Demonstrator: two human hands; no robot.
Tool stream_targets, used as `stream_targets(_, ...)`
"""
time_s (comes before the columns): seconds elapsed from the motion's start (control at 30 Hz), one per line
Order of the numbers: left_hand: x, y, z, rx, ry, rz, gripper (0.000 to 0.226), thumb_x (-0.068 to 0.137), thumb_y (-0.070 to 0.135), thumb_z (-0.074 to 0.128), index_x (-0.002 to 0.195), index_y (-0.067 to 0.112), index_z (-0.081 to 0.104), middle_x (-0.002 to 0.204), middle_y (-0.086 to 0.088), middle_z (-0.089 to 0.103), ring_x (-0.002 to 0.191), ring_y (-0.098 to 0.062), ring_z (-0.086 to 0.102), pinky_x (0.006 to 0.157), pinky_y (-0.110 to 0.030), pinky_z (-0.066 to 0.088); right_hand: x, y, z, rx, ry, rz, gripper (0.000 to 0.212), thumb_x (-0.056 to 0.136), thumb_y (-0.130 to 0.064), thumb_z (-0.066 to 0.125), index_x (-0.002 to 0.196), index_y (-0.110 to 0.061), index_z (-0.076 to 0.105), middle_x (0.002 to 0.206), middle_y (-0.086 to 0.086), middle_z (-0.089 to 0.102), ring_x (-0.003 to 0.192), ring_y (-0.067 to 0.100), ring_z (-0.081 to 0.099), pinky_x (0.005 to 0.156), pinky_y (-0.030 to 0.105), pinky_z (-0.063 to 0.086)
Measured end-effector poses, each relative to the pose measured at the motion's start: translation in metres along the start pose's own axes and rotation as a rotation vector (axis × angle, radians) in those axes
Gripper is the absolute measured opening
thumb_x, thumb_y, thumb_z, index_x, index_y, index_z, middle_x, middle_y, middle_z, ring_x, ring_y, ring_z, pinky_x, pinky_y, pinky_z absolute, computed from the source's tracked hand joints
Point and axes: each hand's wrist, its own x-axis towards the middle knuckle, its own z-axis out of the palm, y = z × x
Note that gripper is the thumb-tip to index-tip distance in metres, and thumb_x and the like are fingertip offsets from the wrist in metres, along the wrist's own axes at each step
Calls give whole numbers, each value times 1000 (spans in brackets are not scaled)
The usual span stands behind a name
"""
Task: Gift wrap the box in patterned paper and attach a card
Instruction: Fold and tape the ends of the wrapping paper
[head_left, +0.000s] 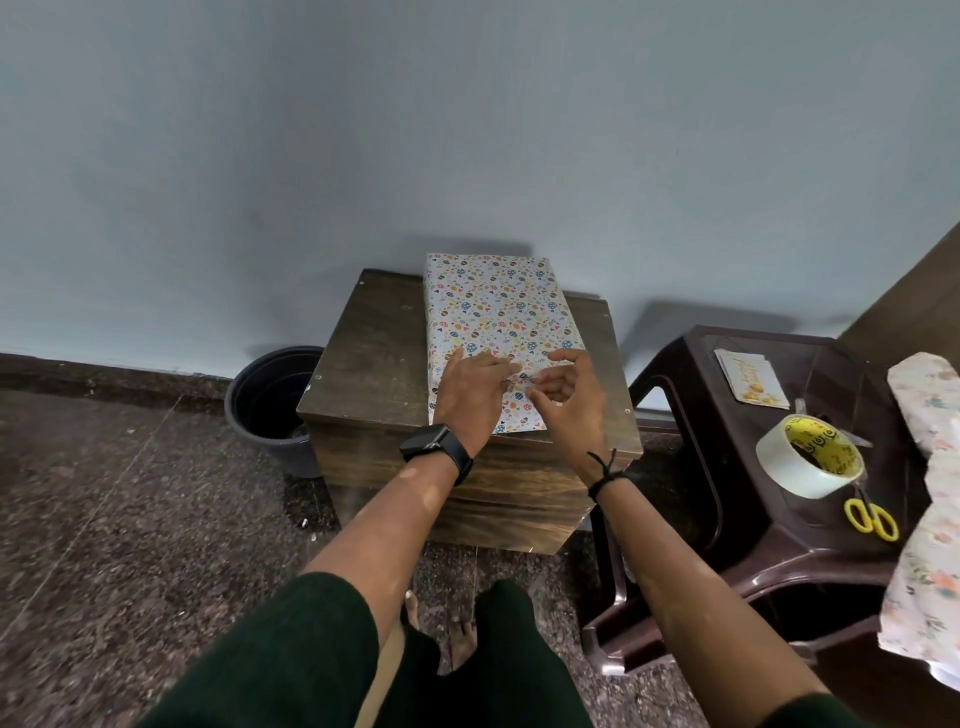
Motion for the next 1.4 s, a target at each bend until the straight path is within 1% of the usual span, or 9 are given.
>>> stream_targets(0.17, -1, -4, 3, -1, 74, 47, 27, 85, 1, 63, 108, 13, 71, 106, -6, 71, 102, -24, 63, 114, -42, 22, -3, 12, 11, -145, 52, -151, 44, 81, 0, 69, 113, -15, 44, 89, -2, 60, 78, 12, 63, 72, 17, 51)
stream_targets(0.33, -1, -9, 7, -2, 124, 82, 28, 76, -5, 69, 98, 12, 73, 93, -8, 73, 92, -29, 67, 106, -46, 33, -8, 24, 20, -211, 86, -200, 42, 80, 2, 69, 116, -1, 46, 97, -2, 53, 75, 8, 63, 74, 1, 40)
stream_targets(0.47, -1, -10, 9, 11, 156, 110, 30, 72, -7, 71, 95, 12, 73, 89, -8, 73, 89, -28, 68, 103, -48, 36, -7, 29, 26, -200, 149, -200, 38, 80, 2, 69, 111, -1, 48, 94, 6, 56, 76, 11, 61, 71, 4, 43)
stream_targets(0.6, -1, -11, 11, 9, 177, 120, 28, 72, -6, 72, 94, 13, 73, 88, -7, 73, 88, -27, 69, 102, -48, 36, -8, 32, 33, -222, 225, -241, 33, 80, 2, 69, 106, 0, 49, 91, 13, 57, 74, 7, 55, 74, 5, 43)
stream_targets(0.83, -1, -11, 10, 24, 178, 140, 30, 73, -5, 72, 96, 13, 73, 92, -6, 73, 90, -26, 69, 102, -46, 37, -6, 33, 39, -228, 239, -224, 28, 80, 5, 68, 100, 0, 48, 93, 19, 56, 72, 1, 54, 67, 4, 43)
stream_targets(1.0, -1, -13, 7, 27, 169, 163, 30, 74, -4, 70, 98, 13, 73, 97, -5, 73, 93, -25, 68, 102, -47, 38, -1, 34, 29, -230, 269, -132, 38, 75, -9, 78, 97, -7, 47, 85, 4, 49, 60, 2, 48, 59, 10, 42)
stream_targets(1.1, -2, -16, 9, 77, 160, 195, 30, 73, 2, 70, 100, 15, 71, 99, -2, 72, 96, -24, 66, 103, -46, 38, 1, 34, 26, -248, 262, -128, 41, 72, -13, 81, 94, -10, 46, 80, 2, 48, 58, 7, 46, 57, 17, 42)
stream_targets(1.23, -2, -16, 13, 116, 173, 204, 32, 68, 20, 74, 99, 16, 69, 94, 0, 70, 89, -22, 65, 102, -37, 37, 0, 30, 25, -253, 275, -115, 41, 72, -18, 81, 91, -15, 45, 80, 2, 47, 59, 10, 42, 55, 17, 38)
stream_targets(1.4, -1, -19, 15, 153, 182, 214, 36, 68, 20, 82, 100, 18, 67, 93, 0, 68, 87, -23, 65, 98, -32, 26, 0, 28, 23, -332, 289, -136, 40, 71, -23, 82, 89, -9, 49, 83, -3, 45, 71, 11, 40, 60, 10, 34)
